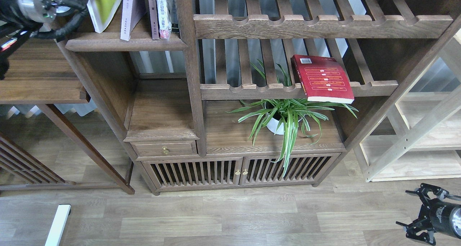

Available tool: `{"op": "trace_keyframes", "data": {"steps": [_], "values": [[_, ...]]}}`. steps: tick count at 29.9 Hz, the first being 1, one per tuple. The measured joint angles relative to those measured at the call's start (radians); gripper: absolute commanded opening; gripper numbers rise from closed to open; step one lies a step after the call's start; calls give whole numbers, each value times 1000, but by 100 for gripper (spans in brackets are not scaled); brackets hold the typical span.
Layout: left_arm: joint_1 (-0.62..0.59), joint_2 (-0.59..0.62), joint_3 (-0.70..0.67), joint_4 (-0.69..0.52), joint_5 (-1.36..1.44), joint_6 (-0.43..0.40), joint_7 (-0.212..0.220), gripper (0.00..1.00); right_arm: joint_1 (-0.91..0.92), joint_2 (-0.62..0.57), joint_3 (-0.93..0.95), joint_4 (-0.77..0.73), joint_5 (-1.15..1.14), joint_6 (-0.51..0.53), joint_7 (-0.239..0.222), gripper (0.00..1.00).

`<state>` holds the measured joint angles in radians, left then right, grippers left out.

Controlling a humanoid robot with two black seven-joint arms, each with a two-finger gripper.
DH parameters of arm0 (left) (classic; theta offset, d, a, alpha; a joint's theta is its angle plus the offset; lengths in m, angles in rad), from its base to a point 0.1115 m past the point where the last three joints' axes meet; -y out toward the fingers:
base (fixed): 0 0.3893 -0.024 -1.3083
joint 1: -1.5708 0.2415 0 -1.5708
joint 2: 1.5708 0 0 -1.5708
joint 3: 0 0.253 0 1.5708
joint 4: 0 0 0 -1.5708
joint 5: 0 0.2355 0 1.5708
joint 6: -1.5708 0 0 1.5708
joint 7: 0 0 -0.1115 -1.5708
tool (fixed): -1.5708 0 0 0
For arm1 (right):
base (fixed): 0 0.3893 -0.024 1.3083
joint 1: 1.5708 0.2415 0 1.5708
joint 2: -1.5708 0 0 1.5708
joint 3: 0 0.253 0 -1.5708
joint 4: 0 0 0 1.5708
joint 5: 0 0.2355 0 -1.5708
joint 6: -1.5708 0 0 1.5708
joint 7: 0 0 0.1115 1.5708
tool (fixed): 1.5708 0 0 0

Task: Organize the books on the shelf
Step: 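Press the book upright beside the shelf books with the left gripper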

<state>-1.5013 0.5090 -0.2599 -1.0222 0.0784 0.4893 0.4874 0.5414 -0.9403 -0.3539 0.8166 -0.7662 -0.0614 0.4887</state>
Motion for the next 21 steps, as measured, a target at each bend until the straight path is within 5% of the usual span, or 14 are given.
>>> {"op": "trace_keyframes", "data": {"steps": [21], "values": [[13,-98,-11,92,-14,-1,2,0,-12,6,0,-14,-1,0,0,100]]}}
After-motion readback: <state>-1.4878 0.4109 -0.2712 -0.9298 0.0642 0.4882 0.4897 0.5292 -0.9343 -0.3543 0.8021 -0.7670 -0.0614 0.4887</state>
